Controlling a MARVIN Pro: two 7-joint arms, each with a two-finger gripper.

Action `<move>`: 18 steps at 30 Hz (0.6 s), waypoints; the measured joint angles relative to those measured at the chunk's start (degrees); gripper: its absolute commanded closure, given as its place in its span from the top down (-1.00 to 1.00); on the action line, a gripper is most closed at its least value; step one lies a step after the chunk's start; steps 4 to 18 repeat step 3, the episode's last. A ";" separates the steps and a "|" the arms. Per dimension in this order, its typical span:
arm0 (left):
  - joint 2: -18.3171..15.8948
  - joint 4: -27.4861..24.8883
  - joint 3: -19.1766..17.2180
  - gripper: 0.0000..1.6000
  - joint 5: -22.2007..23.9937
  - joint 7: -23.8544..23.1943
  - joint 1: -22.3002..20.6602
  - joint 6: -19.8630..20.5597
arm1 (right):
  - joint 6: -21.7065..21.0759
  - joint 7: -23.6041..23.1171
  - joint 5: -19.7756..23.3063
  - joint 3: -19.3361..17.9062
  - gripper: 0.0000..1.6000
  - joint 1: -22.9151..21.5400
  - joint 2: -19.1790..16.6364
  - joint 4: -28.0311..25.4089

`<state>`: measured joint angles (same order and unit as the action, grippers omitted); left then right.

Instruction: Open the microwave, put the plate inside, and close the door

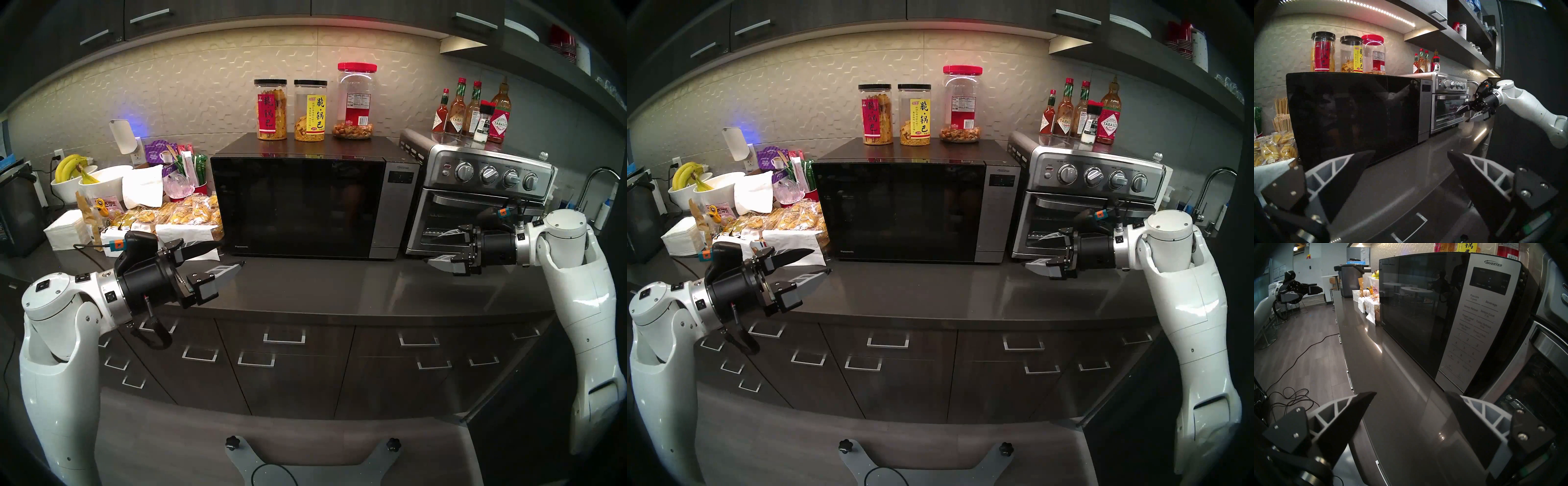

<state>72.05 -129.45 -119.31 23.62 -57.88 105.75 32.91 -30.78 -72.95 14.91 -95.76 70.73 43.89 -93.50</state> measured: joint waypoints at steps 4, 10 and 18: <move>0.51 -0.31 -0.35 1.00 -0.39 -0.30 0.86 -1.01 | 0.00 0.00 0.00 0.00 1.00 0.00 0.00 0.00; 0.51 -0.31 -0.35 1.00 -0.39 -0.30 0.86 -1.01 | 0.00 0.00 0.00 0.00 1.00 0.00 0.00 0.00; 0.51 -0.31 -0.35 1.00 -0.39 -0.30 0.86 -1.01 | 0.00 0.00 0.00 0.00 1.00 0.00 0.00 0.00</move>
